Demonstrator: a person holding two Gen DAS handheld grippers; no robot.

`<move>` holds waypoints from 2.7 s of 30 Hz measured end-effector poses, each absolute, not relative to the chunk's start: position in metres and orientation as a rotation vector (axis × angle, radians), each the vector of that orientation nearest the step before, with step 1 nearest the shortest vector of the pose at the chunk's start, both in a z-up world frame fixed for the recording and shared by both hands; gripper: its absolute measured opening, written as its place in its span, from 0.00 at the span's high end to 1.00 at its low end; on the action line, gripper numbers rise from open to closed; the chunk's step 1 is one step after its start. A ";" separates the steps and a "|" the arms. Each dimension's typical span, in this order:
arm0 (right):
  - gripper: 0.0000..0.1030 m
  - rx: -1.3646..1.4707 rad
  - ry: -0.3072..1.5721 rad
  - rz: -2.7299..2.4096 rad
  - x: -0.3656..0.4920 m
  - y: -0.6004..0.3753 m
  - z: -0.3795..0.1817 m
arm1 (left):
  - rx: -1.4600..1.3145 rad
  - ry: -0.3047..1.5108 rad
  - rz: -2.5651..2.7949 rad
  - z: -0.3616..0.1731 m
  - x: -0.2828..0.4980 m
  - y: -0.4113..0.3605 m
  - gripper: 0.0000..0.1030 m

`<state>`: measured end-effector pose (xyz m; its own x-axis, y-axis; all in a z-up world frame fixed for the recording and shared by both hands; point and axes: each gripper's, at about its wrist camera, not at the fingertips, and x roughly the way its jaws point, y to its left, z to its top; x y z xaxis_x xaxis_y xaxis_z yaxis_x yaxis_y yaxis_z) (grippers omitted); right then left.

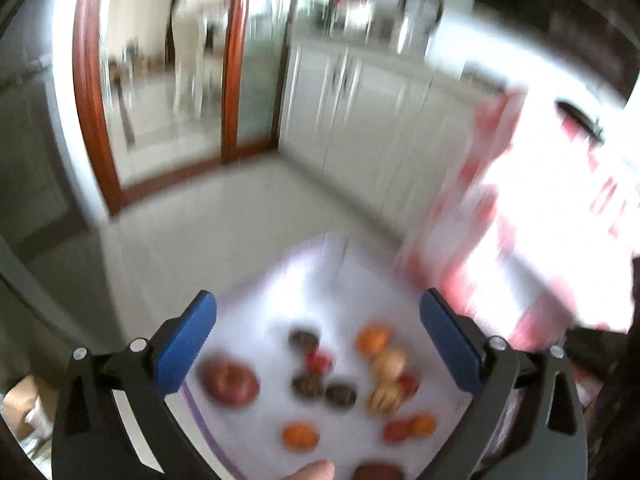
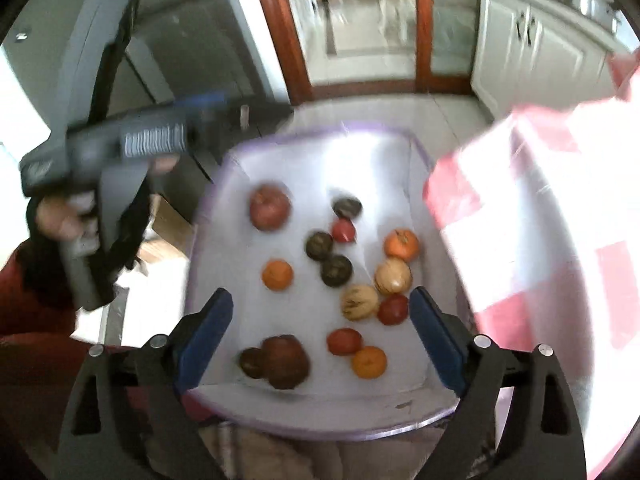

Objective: Organize fruits

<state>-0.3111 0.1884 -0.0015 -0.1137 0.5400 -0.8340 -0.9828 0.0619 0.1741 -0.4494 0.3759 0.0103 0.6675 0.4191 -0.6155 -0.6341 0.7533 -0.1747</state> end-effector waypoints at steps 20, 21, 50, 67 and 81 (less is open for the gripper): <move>0.15 -0.668 1.089 1.102 -0.298 0.179 -0.043 | -0.400 0.936 0.862 -0.039 -0.414 0.346 0.02; 0.15 -0.677 1.085 1.098 -0.299 0.179 -0.044 | -0.413 0.965 0.843 -0.048 -0.411 0.342 0.02; 0.15 -0.732 1.102 1.020 -0.297 0.181 -0.060 | -0.493 1.075 0.753 -0.085 -0.401 0.336 0.02; 0.15 -0.737 1.111 1.015 -0.297 0.182 -0.061 | -0.499 1.090 0.736 -0.089 -0.397 0.333 0.02; 0.15 -0.747 1.131 1.010 -0.297 0.181 -0.065 | -0.503 1.107 0.725 -0.095 -0.395 0.340 0.02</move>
